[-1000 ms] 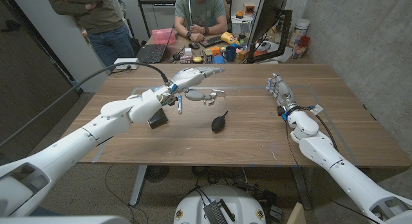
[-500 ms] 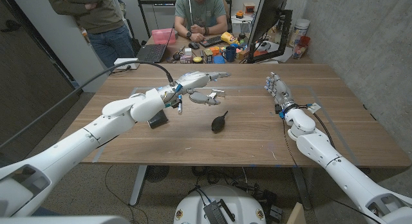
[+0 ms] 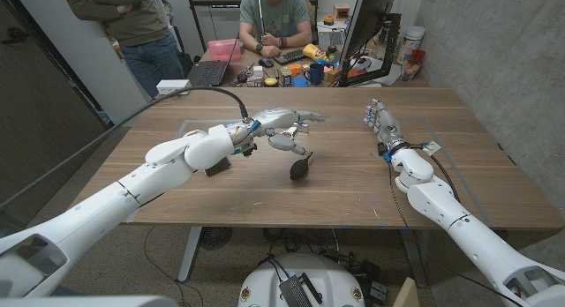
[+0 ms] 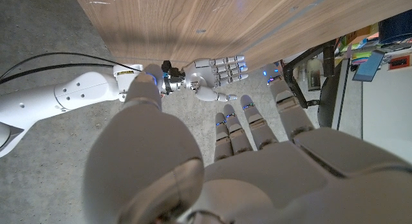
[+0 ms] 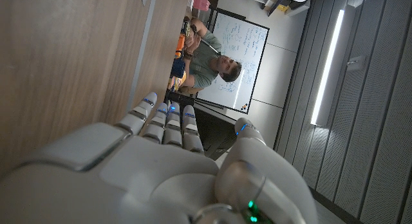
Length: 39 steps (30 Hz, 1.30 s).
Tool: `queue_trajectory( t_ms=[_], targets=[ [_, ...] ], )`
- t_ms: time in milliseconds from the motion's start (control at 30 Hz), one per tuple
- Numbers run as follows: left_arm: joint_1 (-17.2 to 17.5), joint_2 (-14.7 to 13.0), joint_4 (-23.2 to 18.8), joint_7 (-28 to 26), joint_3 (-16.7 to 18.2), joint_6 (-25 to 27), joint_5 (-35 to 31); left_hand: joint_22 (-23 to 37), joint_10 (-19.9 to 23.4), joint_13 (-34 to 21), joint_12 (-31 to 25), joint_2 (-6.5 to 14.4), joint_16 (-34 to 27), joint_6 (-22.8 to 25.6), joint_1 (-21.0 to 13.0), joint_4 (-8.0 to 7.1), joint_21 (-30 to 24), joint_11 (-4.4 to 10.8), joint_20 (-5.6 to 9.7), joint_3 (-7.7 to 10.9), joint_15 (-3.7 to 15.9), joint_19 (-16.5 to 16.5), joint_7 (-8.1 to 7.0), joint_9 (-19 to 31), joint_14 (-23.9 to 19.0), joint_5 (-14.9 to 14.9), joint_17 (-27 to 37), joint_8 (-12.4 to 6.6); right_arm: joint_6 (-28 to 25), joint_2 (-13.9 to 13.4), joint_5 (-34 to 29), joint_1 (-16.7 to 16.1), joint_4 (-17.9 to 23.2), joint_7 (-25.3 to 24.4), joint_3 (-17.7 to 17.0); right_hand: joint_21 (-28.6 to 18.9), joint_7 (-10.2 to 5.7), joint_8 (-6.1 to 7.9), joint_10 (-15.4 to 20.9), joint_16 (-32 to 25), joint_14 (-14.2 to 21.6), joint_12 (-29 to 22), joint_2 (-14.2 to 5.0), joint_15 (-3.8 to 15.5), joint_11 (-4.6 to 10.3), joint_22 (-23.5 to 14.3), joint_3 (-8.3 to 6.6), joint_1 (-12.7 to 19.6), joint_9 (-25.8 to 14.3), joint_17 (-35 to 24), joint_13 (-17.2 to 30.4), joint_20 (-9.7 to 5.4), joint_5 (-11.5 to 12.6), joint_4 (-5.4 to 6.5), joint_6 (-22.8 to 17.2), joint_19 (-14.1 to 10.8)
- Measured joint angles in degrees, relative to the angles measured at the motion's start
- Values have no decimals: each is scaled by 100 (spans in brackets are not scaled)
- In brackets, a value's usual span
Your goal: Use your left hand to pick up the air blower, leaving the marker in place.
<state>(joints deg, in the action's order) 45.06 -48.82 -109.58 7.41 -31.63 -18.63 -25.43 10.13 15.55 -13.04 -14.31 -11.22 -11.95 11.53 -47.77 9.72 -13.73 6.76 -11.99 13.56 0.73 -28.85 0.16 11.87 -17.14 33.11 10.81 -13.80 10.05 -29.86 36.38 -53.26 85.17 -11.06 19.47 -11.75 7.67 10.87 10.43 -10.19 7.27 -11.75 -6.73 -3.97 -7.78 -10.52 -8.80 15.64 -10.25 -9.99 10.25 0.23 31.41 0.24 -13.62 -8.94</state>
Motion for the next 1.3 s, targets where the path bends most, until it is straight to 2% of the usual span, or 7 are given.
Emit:
queue_trajectory(
  t_ms=[233, 467, 500, 533, 867, 1033, 1300],
  targets=[
    [145, -131, -284, 252, 61, 349, 40, 0, 73, -17, -54, 23, 0, 129, -23, -16, 45, 12, -7, -64, -28, 7, -26, 0, -28, 0, 0, -40, -8, -23, 36, -75, 60, -41, -41, 0, 0, 0, 0, 0, 0, 0, 0, 0, 0, 0, 0, 0, 0, 0, 0, 0, 0, 0, 0, 0],
    [300, -270, -496, 252, 131, 349, 40, 0, 112, -43, -54, 23, 0, 255, -23, -19, 104, 49, -29, -112, -61, 75, -24, -1, 5, 0, -1, -83, -9, -23, 49, -75, 60, -66, -41, 0, -21, 0, 0, 0, 0, 0, 0, 0, 0, 0, 0, 0, 0, 0, 0, -1, 0, 0, -21, 0],
    [325, -294, -522, 399, 144, 610, 78, 1, 112, -43, -54, 23, 0, 262, -23, -19, 104, 49, -30, -112, -61, 75, -18, -1, 4, 0, -1, -83, -9, -24, 49, -110, 78, -71, -56, 0, -27, 0, 0, 0, 0, 0, 0, 0, 0, 0, 0, 0, 0, 0, 0, 0, 0, 0, -27, 0],
    [351, -315, -544, 399, 158, 610, 78, 1, 112, -43, -54, 23, 0, 262, -23, -25, 104, 49, -30, -118, -61, 75, -18, -1, 4, 0, -1, -83, -10, -24, 50, -110, 78, -75, -56, 0, -31, 0, 0, 0, 0, 0, 0, 0, 0, 0, 0, 0, 0, 0, 0, -1, 0, 0, -31, 0],
    [501, -444, -571, 247, 231, 706, -11, 1, 27, -69, -27, 76, 34, 72, -75, -42, 127, -32, -29, -184, -132, 75, -15, -1, 76, 0, -1, -11, -31, -29, 47, -117, 92, -87, -56, 0, -31, 0, 0, 0, 0, 0, 0, 0, 0, 0, 0, 0, 0, 0, 0, 1, 0, 0, -31, 1],
    [509, -458, -530, 173, 212, 698, -199, 1, -35, -70, -27, 76, 34, 12, -75, -45, 166, -94, -30, -223, -132, 139, -17, -1, 76, 0, -1, 33, -24, -23, 47, -92, 0, -32, -36, 0, -30, 0, 2, 0, 0, 0, 0, 0, 2, 0, 0, 0, 0, 0, 0, 72, 0, 0, -30, 9],
    [418, -363, -399, 170, 83, 701, -355, 1, -67, -69, -27, 76, 34, 12, -75, -63, 188, -62, -30, -253, -164, 138, -17, -1, 108, 0, -2, 33, 67, 22, 57, -40, -162, 87, -17, 0, -61, 0, 31, 0, 0, 0, 0, 0, 31, 0, 0, 0, 0, 0, 0, 102, 0, 0, -61, -22]
  ],
)
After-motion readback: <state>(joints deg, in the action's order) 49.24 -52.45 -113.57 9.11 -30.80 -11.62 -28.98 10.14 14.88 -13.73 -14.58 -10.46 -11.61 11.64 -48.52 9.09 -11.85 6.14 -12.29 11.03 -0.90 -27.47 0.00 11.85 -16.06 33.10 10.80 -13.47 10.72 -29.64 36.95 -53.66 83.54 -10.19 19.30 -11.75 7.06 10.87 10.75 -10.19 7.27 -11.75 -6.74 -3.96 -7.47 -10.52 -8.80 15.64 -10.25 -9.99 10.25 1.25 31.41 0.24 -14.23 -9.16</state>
